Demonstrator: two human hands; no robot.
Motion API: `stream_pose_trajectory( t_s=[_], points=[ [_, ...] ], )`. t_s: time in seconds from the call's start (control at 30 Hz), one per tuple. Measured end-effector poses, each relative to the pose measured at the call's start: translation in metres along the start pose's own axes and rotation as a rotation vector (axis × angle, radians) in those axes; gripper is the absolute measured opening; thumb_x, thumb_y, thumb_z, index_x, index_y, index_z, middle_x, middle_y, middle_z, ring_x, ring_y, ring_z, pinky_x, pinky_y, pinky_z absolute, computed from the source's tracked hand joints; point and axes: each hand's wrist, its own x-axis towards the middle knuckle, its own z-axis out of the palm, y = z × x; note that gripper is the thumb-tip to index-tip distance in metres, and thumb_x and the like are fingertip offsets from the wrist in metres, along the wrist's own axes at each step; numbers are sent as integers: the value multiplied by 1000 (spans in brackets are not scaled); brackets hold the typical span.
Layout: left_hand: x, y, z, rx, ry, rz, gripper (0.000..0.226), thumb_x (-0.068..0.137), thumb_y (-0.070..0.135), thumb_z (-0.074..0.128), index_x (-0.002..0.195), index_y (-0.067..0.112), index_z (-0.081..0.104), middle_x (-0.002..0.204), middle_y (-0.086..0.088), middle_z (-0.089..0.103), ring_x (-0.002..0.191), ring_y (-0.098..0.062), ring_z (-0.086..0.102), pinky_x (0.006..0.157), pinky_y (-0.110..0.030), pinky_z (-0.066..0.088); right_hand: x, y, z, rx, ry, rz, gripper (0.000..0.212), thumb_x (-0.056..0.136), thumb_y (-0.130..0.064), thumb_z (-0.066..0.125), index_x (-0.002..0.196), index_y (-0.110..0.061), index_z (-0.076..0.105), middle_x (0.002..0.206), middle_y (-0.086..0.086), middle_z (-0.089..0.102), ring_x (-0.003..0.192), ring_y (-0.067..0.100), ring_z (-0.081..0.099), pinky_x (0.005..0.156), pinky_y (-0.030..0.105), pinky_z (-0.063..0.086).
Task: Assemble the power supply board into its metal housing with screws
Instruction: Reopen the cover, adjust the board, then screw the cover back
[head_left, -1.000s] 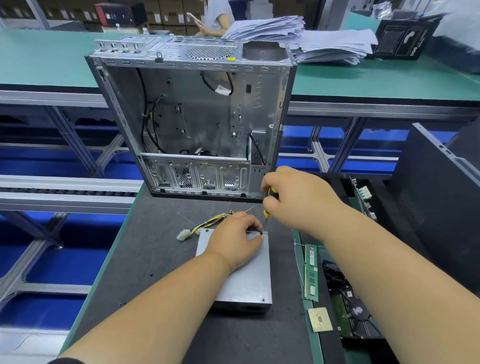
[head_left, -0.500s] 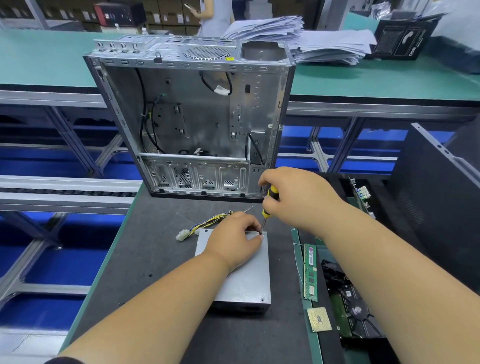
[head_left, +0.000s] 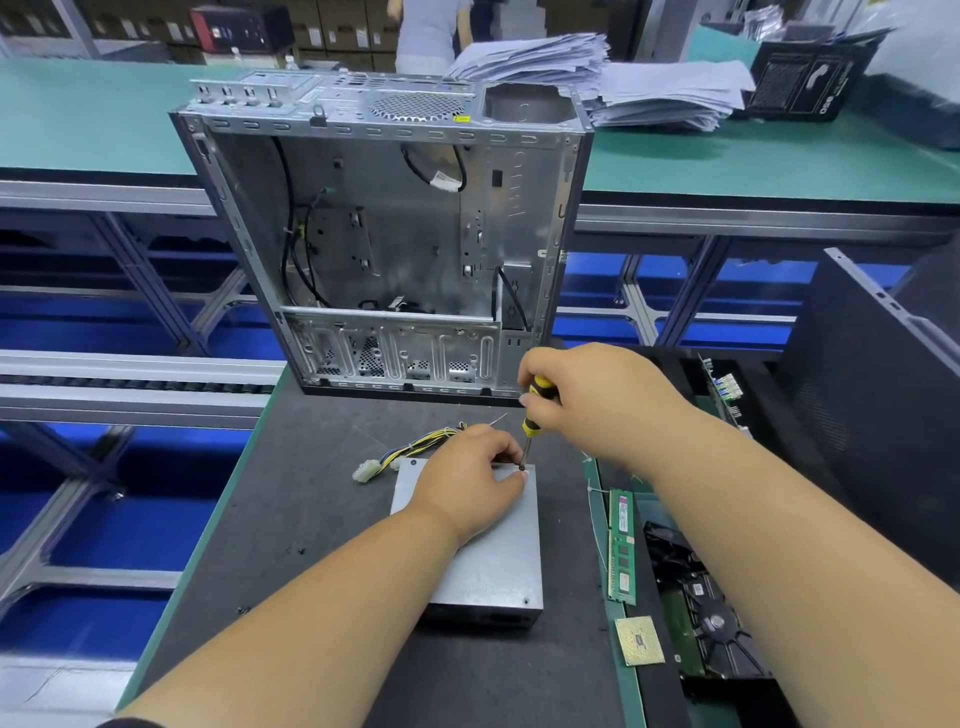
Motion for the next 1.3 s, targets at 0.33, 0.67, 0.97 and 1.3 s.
stream_pose_trajectory(
  t_s=[0.33, 0.67, 0.97, 1.3],
  points=[
    [-1, 1, -1, -9, -10, -11, 12, 80, 29, 66, 82, 38, 57, 89, 13, 57, 91, -8, 52, 84, -30, 47, 2, -8, 15, -163, 74, 163, 37, 98, -52, 44, 81, -20, 36, 59, -5, 33, 52, 14, 29, 45, 29, 18],
    [-3, 4, -3, -4, -3, -4, 13, 81, 29, 67, 81, 36, 56, 89, 10, 57, 90, -11, 52, 83, -32, 46, -10, -4, 22, 243, 41, 44, 20, 98, -31, 54, 95, -18, 40, 79, 3, 63, 72, 25, 55, 62, 39, 49],
    [-8, 8, -4, -44, 29, 18, 15, 79, 18, 69, 94, 22, 67, 95, 4, 58, 94, -14, 54, 88, -34, 47, -10, -11, 38, 265, 202, 201, 24, 98, -33, 54, 89, -21, 35, 69, 1, 56, 63, 21, 52, 53, 33, 41],
    [-67, -23, -57, -97, 222, -67, 34, 82, 2, 68, 107, 24, 66, 103, 9, 58, 101, -2, 55, 91, -9, 37, -18, -20, 24, 692, 360, 205, 13, 93, -31, 59, 83, -26, 51, 76, -15, 70, 70, 1, 60, 60, 28, 46]
  ],
)
